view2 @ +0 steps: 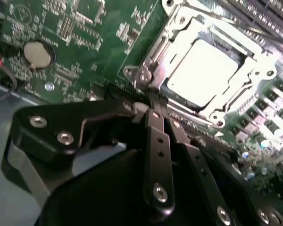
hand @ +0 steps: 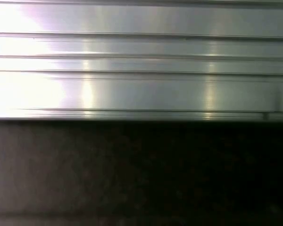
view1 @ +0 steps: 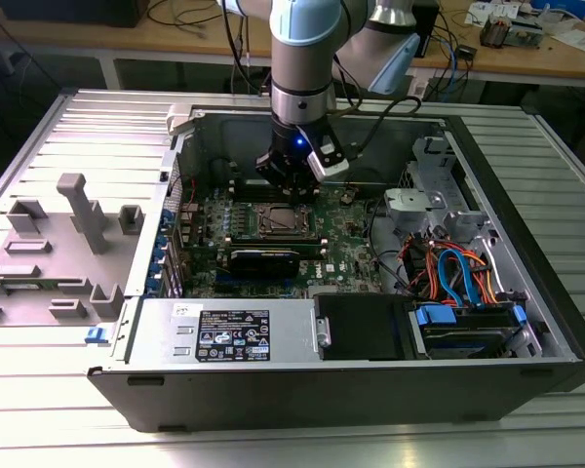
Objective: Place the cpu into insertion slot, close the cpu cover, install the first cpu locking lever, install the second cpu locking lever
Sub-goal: 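Install the first cpu locking lever, then install the second cpu locking lever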
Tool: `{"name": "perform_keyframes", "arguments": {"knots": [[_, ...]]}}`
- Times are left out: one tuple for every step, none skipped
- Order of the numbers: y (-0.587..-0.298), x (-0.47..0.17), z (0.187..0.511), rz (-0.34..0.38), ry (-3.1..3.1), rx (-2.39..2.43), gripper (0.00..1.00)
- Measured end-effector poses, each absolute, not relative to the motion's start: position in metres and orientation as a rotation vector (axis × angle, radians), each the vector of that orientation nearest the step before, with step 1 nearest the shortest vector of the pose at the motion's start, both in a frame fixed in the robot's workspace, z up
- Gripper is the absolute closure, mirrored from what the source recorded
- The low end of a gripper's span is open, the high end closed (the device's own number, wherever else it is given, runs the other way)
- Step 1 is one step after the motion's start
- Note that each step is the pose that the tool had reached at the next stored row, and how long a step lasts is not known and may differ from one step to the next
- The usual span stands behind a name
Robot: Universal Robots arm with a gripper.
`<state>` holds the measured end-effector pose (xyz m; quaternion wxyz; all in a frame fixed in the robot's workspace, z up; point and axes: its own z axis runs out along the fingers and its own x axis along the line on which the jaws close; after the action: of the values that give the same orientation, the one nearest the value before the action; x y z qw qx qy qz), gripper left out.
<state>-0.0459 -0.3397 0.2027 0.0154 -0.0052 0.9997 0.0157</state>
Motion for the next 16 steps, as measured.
{"name": "perform_keyframes", "arguments": {"knots": [[-0.3396,-0.0458,0.2042,0.05,3.11,-0.016,0.89],[-0.3398,-0.0458,0.2068,0.022,3.111,-0.016,0.89],[-0.3398,-0.0458,0.2092,-0.002,3.111,-0.017,0.89],[-0.3398,-0.0458,0.2098,-0.003,3.111,-0.017,0.89],[-0.3398,-0.0458,0.2099,-0.003,3.111,-0.017,0.89],[-0.3398,-0.0458,0.2103,-0.003,3.111,-0.017,0.89],[-0.3398,-0.0458,0.2108,-0.003,3.112,-0.017,0.89],[-0.3398,-0.0458,0.2109,-0.003,3.112,-0.017,0.89],[-0.3398,-0.0458,0.211,-0.003,3.112,-0.017,0.89],[-0.3398,-0.0458,0.2112,-0.003,3.112,-0.017,0.89],[-0.3398,-0.0458,0.2113,-0.002,3.112,-0.017,0.89],[-0.3398,-0.0458,0.2117,-0.003,3.112,-0.017,0.89],[-0.3398,-0.0458,0.2123,-0.002,3.112,-0.017,0.89],[-0.3398,-0.0458,0.2124,-0.003,3.112,-0.017,0.89],[-0.3398,-0.0458,0.2125,-0.002,3.112,-0.017,0.89],[-0.3398,-0.0458,0.2126,-0.003,3.112,-0.017,0.89]]}}
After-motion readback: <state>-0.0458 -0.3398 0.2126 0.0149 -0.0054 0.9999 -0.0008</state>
